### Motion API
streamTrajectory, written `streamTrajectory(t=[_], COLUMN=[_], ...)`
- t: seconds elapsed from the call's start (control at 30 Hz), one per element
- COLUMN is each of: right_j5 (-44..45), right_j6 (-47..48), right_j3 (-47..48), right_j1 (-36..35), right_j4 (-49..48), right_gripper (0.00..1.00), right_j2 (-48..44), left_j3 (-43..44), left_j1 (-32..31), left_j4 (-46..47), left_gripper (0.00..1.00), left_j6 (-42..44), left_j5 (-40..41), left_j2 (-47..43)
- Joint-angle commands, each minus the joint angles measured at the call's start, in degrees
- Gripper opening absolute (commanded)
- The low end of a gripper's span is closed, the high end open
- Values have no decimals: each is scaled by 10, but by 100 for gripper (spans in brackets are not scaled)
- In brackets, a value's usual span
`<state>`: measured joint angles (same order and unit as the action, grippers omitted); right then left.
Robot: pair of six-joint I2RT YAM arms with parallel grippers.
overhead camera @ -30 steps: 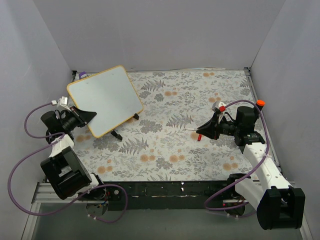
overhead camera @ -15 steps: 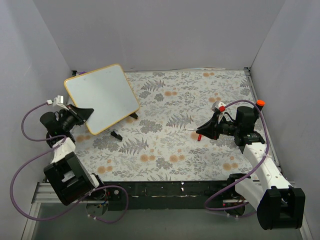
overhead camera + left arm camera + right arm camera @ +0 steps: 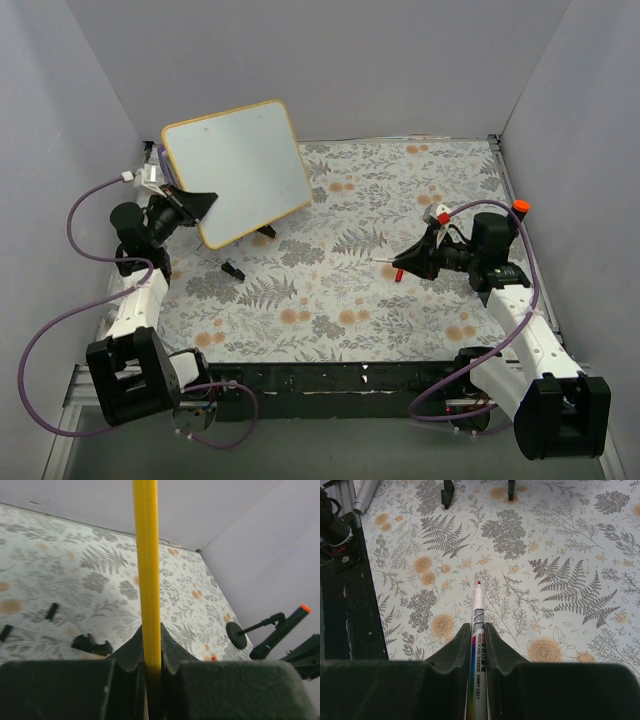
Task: Write a sentence on the whiteboard
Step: Move the whiteboard to the center of the board.
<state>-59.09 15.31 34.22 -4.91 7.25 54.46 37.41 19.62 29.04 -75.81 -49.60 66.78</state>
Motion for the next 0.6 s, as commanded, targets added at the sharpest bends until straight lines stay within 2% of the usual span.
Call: streamTrajectory(t=[0.0,0.13,0.23,0.37,0.57], right_j5=[-20,-64,-78,-88,-85], right_j6=[29,66,119,187,227], right_j3=[35,45,88,156,217], right_j1=[-1,16,24,24,24], right_j4=[22,60,139,264,343], right_gripper=[1,1,1,1,1], right_j2=[-24,-45,-41,-16,9], left_j3=[-2,-79,-136,-191,-253], left_j1=[-107,-188,-235,-269,-325], left_j4=[68,121,153,180,192], left_gripper=[0,0,0,0,0], left_j6=[-13,-62,-85,-118,-116], left_j5=[66,122,156,208,291], left_j2=[-79,-119,-156,-203,-256])
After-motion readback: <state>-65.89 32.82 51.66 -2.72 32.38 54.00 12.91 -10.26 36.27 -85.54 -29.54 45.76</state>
